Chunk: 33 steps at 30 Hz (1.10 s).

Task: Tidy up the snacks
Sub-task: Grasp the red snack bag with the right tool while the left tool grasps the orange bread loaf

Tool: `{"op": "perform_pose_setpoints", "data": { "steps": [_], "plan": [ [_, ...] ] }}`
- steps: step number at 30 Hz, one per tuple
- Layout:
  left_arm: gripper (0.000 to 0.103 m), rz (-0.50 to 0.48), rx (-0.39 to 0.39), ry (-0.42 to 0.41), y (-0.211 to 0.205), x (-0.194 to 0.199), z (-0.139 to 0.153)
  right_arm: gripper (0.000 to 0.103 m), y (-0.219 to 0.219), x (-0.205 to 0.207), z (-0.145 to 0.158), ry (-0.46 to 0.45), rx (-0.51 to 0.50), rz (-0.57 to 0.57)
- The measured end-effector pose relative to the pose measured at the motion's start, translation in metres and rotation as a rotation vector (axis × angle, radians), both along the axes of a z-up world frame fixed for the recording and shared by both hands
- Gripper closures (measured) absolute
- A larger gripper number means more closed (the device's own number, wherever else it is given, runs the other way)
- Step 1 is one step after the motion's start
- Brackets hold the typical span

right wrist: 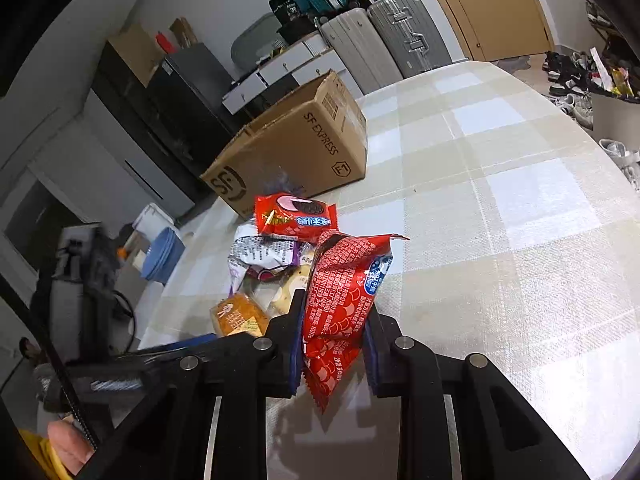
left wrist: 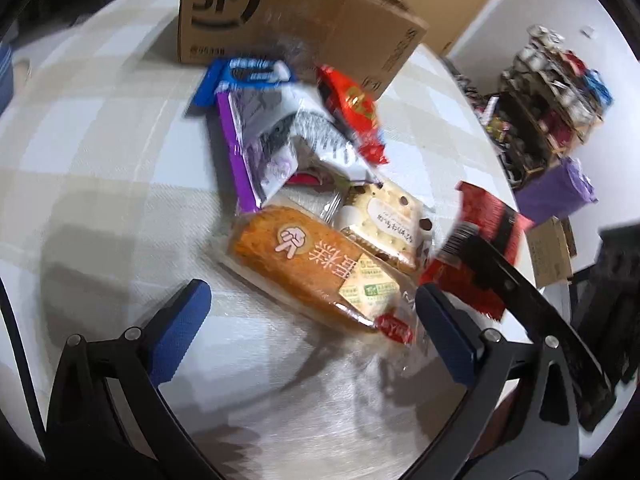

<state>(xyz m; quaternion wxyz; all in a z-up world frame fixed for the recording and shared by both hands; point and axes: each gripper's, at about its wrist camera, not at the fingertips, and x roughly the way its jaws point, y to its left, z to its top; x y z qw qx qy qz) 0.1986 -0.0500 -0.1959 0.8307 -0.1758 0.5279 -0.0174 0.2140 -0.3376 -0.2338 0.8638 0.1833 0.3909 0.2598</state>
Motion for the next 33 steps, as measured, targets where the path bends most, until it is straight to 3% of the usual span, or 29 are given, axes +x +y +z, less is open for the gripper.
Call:
{"op": "perform_pose_setpoints", "data": {
  "steps": [4, 12, 15, 20, 26, 33],
  "plan": [
    [0.002, 0.089, -0.019, 0.020, -0.007, 0.013, -0.001, 0.079, -0.009, -0.006, -0.001, -0.002, 0.028, 0.002],
    [0.002, 0.083, 0.133, 0.042, -0.036, 0.021, -0.007, 0.079, -0.021, -0.015, 0.004, -0.019, 0.059, 0.006],
    [0.009, 0.062, 0.131, 0.038, -0.037, 0.017, -0.005, 0.079, -0.021, -0.017, 0.006, -0.026, 0.063, 0.008],
    [0.046, -0.022, 0.131, 0.015, -0.032, 0.001, -0.002, 0.079, -0.019, -0.020, 0.008, -0.029, 0.069, 0.015],
    [0.061, -0.122, 0.132, 0.032, -0.021, -0.008, 0.003, 0.079, -0.012, -0.024, 0.013, -0.040, 0.057, 0.026],
    [0.067, -0.217, 0.135, 0.006, 0.008, -0.032, 0.005, 0.079, 0.002, -0.024, 0.013, -0.033, 0.046, 0.038]
  ]
}}
